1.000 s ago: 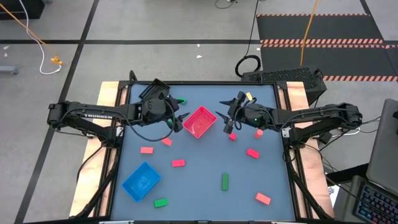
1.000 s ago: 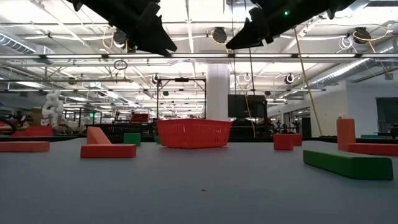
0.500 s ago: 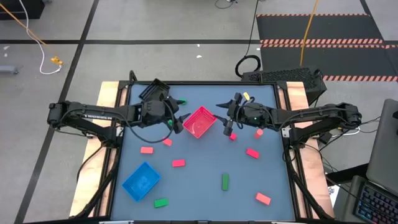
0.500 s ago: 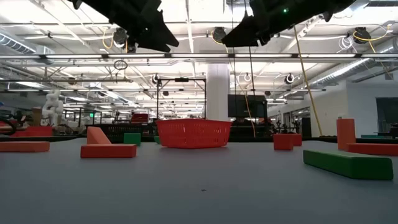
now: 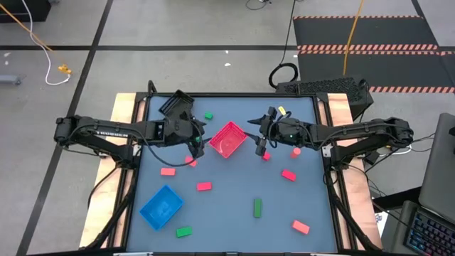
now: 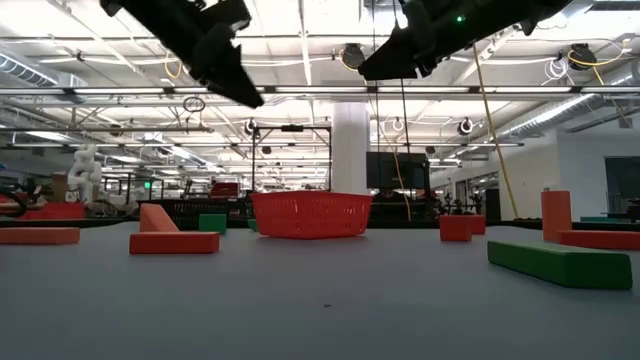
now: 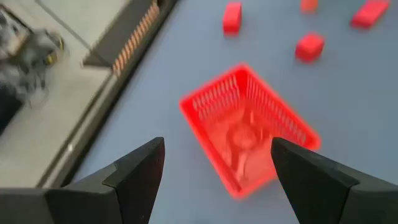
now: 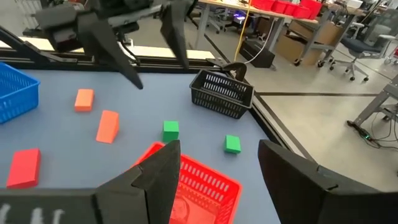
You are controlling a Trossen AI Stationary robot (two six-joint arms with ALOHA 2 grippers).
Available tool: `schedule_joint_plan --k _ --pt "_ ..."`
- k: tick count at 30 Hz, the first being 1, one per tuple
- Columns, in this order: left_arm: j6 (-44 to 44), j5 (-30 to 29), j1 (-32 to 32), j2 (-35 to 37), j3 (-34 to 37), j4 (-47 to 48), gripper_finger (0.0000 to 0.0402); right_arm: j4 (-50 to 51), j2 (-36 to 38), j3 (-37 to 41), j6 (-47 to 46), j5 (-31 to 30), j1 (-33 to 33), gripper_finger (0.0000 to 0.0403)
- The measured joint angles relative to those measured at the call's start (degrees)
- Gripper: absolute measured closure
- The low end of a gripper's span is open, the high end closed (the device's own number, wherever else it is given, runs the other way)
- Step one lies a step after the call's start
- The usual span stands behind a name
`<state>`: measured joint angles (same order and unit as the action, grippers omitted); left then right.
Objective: Sort & place blocks by color
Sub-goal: Put the orange block into the black bin
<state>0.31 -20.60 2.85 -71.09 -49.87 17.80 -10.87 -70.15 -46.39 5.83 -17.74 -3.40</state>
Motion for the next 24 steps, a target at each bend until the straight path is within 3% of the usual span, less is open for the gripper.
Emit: schedule_joint_plan --k 4,14,21,24 --pt "-6.6 0.1 -1.5 0.0 0.0 5.6 0.0108 0.0 0.0 0.0 0.6 0.0 0.0 0.0193" --pt "-11.1 5.6 -4.4 -0.1 0.0 23.3 0.0108 0.0 0.0 0.0 0.9 -0.1 0.0 0.0193" --pt "-0.6 4.1 -4.9 -0.3 1.2 25.4 0.0108 -0.8 0.0 0.0 2.3 -0.1 0.0 0.0193" --pt "2.2 6.6 -4.9 -0.3 2.6 25.0 0.0108 -1.2 0.0 0.0 3.1 -0.2 -0.1 0.0193"
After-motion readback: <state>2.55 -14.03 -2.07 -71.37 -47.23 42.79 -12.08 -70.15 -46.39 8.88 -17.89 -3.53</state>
